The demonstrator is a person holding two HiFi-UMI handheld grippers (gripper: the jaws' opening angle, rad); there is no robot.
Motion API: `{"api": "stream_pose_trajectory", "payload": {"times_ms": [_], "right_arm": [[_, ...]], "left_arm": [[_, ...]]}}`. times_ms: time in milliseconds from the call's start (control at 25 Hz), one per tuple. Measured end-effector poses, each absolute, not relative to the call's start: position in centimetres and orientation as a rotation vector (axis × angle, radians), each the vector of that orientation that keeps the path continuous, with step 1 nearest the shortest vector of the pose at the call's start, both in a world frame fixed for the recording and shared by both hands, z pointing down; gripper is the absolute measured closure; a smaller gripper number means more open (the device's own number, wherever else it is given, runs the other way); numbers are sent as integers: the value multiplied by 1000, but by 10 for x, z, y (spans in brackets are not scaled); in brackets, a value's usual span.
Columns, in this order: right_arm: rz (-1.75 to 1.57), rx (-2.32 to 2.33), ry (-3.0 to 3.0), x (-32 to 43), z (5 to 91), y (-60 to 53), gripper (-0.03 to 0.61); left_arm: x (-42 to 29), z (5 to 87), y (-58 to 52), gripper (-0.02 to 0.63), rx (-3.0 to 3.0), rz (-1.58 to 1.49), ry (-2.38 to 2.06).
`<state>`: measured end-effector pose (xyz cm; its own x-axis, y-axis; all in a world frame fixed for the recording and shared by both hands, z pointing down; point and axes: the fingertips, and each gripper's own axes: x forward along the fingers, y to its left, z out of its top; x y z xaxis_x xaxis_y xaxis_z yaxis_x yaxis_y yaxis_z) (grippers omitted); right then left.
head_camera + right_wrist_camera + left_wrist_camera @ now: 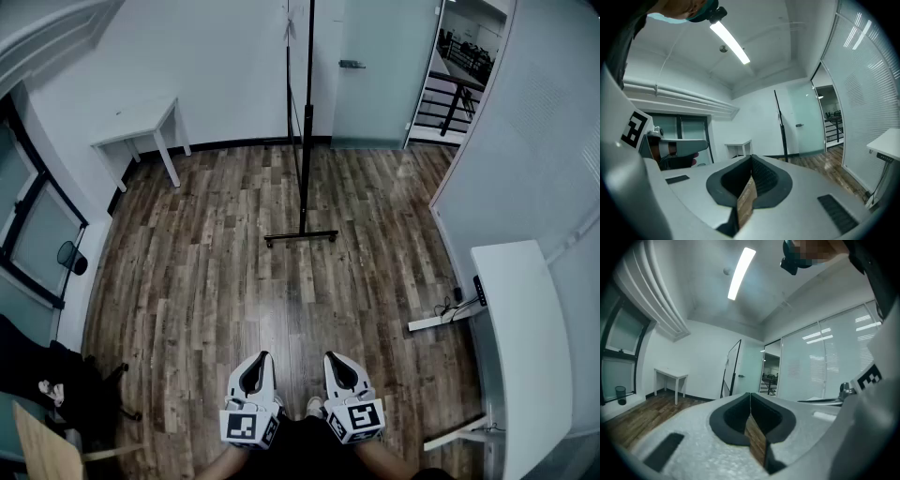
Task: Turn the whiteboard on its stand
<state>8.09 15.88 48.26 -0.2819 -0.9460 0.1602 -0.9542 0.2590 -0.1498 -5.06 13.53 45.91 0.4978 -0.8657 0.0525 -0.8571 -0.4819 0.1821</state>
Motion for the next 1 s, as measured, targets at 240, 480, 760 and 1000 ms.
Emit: {"api": "stream_pose_trajectory", "payload": {"times_ms": [240,480,760,1000], "right_arm": [[327,1851,-2477,87,481,161,566],[340,1851,-2497,100,479,166,566],[348,1815,-2555,118,481,174,565],[322,1738,-2588,128,492,179,565]], "left_arm": [[-42,459,137,596,2559,-69,-1487],[-28,459,142,596,2559,-71,-1491],[-13,459,147,595,2536,-63,-1548],[-11,465,155,595,2474,-79,-1638]]}}
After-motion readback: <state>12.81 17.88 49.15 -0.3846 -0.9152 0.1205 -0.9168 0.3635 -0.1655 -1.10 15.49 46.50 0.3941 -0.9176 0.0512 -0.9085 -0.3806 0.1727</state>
